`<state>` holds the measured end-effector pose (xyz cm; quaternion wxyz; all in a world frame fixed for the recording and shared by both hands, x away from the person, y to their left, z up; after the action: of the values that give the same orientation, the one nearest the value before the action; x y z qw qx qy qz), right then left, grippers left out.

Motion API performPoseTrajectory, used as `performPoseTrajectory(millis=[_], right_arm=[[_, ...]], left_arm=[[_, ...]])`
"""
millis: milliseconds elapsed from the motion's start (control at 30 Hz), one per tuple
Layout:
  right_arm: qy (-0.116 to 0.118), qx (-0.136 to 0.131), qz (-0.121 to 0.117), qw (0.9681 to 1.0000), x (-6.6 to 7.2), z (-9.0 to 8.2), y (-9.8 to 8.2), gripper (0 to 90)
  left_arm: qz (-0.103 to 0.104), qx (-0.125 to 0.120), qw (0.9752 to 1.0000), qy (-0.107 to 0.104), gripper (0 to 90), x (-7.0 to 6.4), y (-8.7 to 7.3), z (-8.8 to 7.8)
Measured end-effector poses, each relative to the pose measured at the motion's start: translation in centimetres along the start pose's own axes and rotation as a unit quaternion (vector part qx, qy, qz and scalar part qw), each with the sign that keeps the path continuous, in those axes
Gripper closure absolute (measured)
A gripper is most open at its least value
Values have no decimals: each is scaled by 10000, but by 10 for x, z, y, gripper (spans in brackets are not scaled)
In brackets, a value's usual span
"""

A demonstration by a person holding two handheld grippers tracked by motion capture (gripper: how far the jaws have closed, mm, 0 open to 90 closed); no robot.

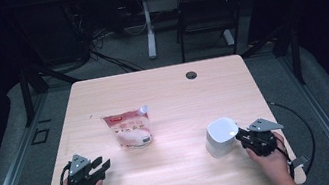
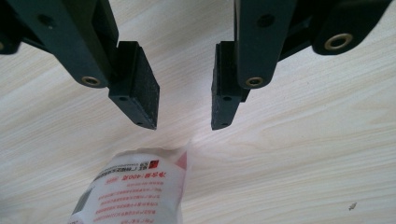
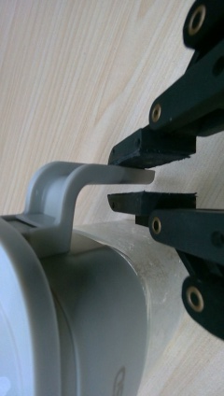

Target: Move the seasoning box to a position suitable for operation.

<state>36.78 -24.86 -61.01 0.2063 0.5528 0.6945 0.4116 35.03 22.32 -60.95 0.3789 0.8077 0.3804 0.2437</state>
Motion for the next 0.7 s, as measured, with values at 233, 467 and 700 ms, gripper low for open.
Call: performPoseTrajectory(millis=[233, 467, 700], right_arm=[[-9, -5, -2, 10000, -1, 1, 2, 799], [-164, 24, -213, 9996, 0, 1, 2, 827], [-250, 57, -143, 9996, 3, -3, 0, 829]], left_arm=[[-188, -167, 9996, -83, 648, 0, 4, -1], [-160, -132, 9997, -105, 659, 0, 3, 0], [-100, -132, 9998, -76, 651, 0, 3, -1]])
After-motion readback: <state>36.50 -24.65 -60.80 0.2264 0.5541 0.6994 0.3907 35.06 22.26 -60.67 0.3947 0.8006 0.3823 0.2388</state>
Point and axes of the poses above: each handheld gripper's, and its own axes: z roughly forward along the jaws, y roughly out of its top, x roughly to its left, the point moved 9 cm from there along z, roughly forward along the jaws, and after that the axes turned 13 degrees about z, right-handed, at the moved point
